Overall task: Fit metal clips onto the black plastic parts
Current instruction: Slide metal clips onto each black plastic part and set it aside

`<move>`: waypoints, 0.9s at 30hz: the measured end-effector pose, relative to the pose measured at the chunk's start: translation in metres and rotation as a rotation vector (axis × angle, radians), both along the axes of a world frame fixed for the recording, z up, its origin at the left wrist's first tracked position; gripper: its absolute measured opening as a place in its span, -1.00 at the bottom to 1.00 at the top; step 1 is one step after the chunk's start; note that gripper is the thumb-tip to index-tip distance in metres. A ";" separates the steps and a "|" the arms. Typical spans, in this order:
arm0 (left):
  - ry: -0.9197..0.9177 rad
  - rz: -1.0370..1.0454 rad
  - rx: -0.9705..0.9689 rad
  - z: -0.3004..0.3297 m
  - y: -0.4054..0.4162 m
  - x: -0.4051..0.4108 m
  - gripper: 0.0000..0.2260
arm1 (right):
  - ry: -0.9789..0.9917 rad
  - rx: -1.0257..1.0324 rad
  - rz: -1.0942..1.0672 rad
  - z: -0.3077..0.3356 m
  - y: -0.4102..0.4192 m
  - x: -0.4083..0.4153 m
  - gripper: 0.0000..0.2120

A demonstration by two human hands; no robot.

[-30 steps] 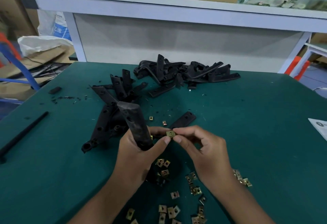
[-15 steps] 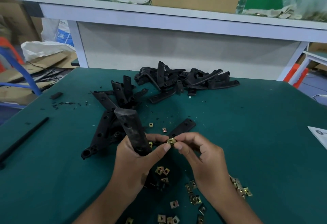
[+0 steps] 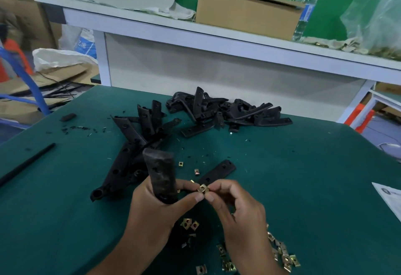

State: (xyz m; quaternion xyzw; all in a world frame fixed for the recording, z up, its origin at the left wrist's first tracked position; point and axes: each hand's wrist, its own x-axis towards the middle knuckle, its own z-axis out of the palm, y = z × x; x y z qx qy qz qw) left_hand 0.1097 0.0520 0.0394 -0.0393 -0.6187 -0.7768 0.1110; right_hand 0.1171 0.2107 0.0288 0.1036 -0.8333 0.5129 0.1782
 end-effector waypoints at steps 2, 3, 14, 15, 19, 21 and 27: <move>0.009 0.030 -0.034 -0.004 -0.001 0.000 -0.81 | 0.022 -0.002 -0.011 0.000 -0.002 0.001 -0.84; 0.009 0.039 -0.046 -0.005 -0.001 0.000 -0.80 | 0.030 -0.003 -0.013 0.000 -0.002 0.001 -0.86; 0.123 -0.104 -0.125 0.002 -0.008 -0.002 -0.70 | 0.032 -0.048 0.054 0.005 0.002 0.001 -0.83; 0.126 -0.104 -0.127 0.003 -0.008 -0.002 -0.69 | 0.022 -0.060 0.062 0.005 0.002 0.001 -0.82; 0.121 -0.142 -0.095 0.004 -0.010 -0.001 -0.66 | -0.026 -0.061 0.085 0.003 0.003 0.000 -0.85; 0.102 -0.164 -0.075 0.006 -0.009 -0.001 -0.68 | -0.032 -0.024 0.079 0.002 0.003 0.000 -0.82; 0.064 -0.226 -0.007 0.003 -0.009 0.000 -0.70 | 0.002 0.061 0.063 0.004 0.006 0.000 -0.85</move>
